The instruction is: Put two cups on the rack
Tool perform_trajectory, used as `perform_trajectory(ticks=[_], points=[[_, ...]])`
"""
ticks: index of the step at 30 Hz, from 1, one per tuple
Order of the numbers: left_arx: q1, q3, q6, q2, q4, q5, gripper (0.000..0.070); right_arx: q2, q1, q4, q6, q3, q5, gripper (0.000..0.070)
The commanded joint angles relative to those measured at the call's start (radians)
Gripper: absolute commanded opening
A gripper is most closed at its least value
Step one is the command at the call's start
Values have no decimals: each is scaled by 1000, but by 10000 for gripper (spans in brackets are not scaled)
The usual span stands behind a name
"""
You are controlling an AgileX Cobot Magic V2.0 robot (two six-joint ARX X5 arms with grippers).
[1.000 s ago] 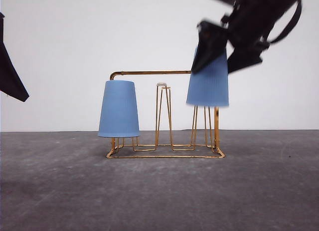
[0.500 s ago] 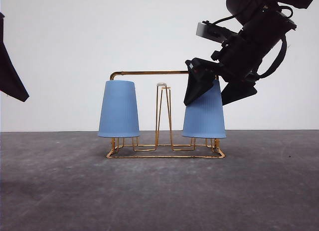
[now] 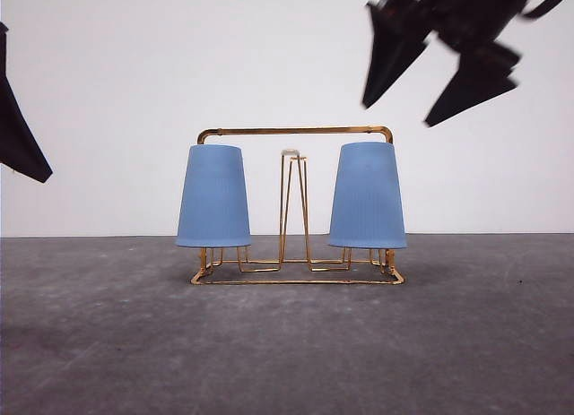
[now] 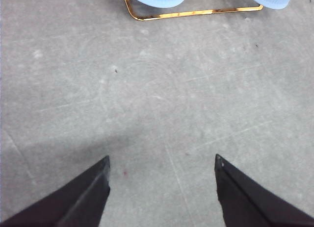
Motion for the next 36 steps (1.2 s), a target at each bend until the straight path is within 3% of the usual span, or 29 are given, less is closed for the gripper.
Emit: perform_trajectory(ticks=[1, 4, 9, 20, 26, 27, 28, 29, 30, 32, 36], points=[[-3, 8, 0, 5, 8, -3, 387, -26, 6, -38, 16, -8, -1, 614], [-3, 8, 0, 5, 8, -3, 387, -110, 9, -41, 16, -77, -2, 614], [-3, 8, 0, 5, 8, -3, 387, -250, 15, 68, 29, -261, -18, 613], [-3, 8, 0, 6, 8, -3, 387, -500, 19, 332, 169, -686, -22, 612], [-3, 9, -5, 5, 5, 7, 390, -540, 18, 365, 178, -778, -22, 608], [-3, 9, -7, 5, 4, 21, 377, -540, 18, 351, 177, -778, -32, 518], [-3, 9, -8, 5, 3, 38, 342, -540, 19, 337, 178, -778, -45, 372], [-3, 9, -4, 5, 4, 55, 155, -540, 18, 328, 177, -778, -53, 117], [-3, 9, 0, 5, 8, 65, 54, -540, 18, 321, 175, -778, -49, 14], [-3, 9, 10, 6, 27, 65, 8, -540, 18, 316, 173, -778, -27, 29], [-3, 11, 11, 3, 38, 64, 0, -542, 18, 316, 173, -778, -58, 25]])
